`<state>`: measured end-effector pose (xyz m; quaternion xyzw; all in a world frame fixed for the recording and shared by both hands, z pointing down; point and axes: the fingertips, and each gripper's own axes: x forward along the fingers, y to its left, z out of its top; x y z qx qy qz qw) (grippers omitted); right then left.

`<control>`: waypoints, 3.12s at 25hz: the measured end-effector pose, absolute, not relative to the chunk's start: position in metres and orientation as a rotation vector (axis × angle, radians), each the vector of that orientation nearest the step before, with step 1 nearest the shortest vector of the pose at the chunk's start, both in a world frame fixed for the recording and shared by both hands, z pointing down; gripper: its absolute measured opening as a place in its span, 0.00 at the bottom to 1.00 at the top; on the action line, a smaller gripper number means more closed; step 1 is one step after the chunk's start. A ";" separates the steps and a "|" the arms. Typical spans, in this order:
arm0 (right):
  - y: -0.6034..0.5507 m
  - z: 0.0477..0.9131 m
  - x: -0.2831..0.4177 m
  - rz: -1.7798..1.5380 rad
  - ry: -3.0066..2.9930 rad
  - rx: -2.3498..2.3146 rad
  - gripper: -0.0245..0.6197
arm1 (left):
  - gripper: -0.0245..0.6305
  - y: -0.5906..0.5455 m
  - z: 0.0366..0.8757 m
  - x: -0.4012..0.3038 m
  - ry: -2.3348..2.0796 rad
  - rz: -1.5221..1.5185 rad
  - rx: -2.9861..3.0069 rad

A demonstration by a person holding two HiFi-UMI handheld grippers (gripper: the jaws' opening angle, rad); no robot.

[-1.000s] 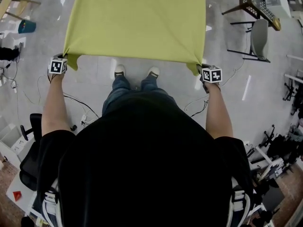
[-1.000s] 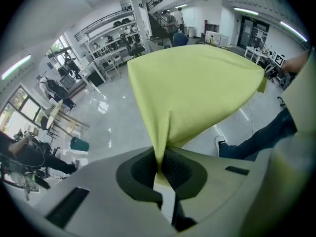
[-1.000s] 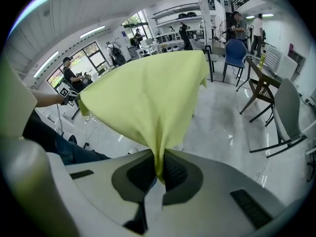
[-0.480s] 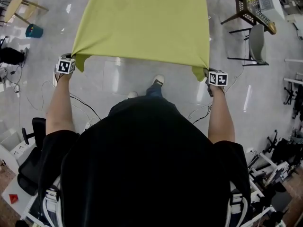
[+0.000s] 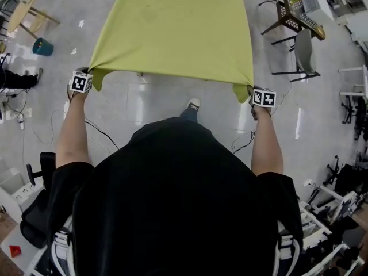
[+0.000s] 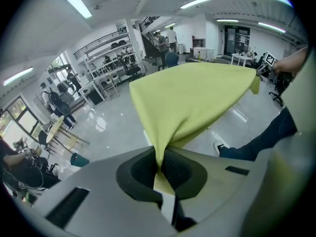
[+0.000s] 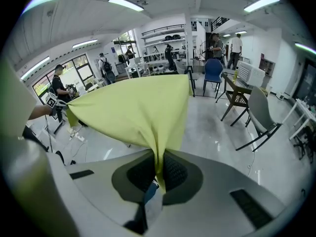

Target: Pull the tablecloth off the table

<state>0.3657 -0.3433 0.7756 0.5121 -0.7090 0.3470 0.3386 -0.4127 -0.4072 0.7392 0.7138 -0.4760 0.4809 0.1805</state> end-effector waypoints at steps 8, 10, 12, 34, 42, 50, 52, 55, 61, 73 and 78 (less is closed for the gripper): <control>-0.300 0.756 0.353 0.896 -1.824 1.411 0.08 | 0.07 -0.374 0.727 -0.426 -1.332 1.340 2.075; -0.288 0.753 0.349 0.894 -1.824 1.435 0.08 | 0.07 -0.363 0.727 -0.430 -1.323 1.335 2.086; -0.276 0.752 0.346 0.891 -1.819 1.451 0.08 | 0.07 -0.354 0.728 -0.432 -1.315 1.332 2.098; -0.153 0.742 0.354 0.938 -1.802 1.494 0.08 | 0.07 -0.226 0.706 -0.425 -1.324 1.273 2.113; -0.092 0.735 0.373 0.931 -1.850 1.491 0.08 | 0.07 -0.155 0.697 -0.405 -1.375 1.257 2.083; -0.024 0.737 0.382 0.953 -1.881 1.494 0.08 | 0.07 -0.078 0.691 -0.398 -1.398 1.248 2.077; -0.010 0.739 0.383 0.951 -1.890 1.496 0.08 | 0.07 -0.062 0.690 -0.397 -1.411 1.237 2.075; 0.011 0.739 0.387 0.944 -1.901 1.499 0.08 | 0.07 -0.040 0.687 -0.393 -1.435 1.208 2.073; 0.041 0.724 0.399 0.927 -1.932 1.524 0.08 | 0.07 -0.010 0.666 -0.382 -1.485 1.155 2.091; 0.066 0.692 0.402 0.864 -1.996 1.573 0.08 | 0.07 -0.003 0.631 -0.377 -1.546 1.115 2.139; 0.071 0.682 0.397 0.847 -1.999 1.593 0.08 | 0.07 0.003 0.628 -0.382 -1.546 1.088 2.153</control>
